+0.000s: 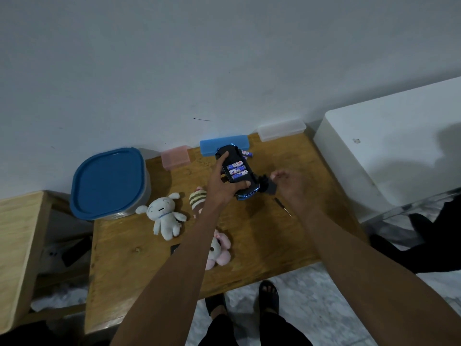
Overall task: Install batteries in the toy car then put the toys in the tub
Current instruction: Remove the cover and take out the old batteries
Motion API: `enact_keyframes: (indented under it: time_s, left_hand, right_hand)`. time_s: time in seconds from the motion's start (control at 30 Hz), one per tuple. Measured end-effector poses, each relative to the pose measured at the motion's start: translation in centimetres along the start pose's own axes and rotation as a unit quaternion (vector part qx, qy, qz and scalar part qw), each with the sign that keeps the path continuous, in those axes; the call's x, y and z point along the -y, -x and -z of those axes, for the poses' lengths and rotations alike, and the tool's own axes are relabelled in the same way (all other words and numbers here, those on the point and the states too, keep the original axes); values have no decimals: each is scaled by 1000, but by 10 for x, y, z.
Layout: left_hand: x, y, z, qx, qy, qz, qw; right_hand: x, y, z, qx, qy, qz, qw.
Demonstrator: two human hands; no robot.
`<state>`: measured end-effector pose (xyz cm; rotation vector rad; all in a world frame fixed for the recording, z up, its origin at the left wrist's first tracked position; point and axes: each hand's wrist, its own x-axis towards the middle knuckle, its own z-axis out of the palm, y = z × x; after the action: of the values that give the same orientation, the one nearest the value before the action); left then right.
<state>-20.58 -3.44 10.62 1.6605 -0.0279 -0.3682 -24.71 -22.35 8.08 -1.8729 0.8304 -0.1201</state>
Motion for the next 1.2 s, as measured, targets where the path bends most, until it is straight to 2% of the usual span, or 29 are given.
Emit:
enact_keyframes:
  time_s: [0.2, 0.67, 0.73, 0.87, 1.03, 1.2]
  left_hand:
    - [10, -3, -4, 20, 19, 13, 1000]
    - [21, -6, -8, 27, 17, 17, 999]
    - [20, -5, -7, 23, 19, 25, 999]
    - [15, -4, -4, 20, 27, 25, 999]
    - [-2, -3, -5, 16, 8, -13, 1000]
    - [-17, -4, -8, 26, -23, -58, 998]
  right_hand:
    - [-44, 13, -20, 60, 121, -30, 990]
    - [-72, 16, -38, 68, 231, -9, 970]
    - [-69, 15, -37, 70, 212, -15, 975]
    - [-41, 5, -33, 14, 130, -36, 991]
    - [31, -5, -17, 9, -7, 39, 999]
    - [82, -1, -12, 58, 14, 100, 993]
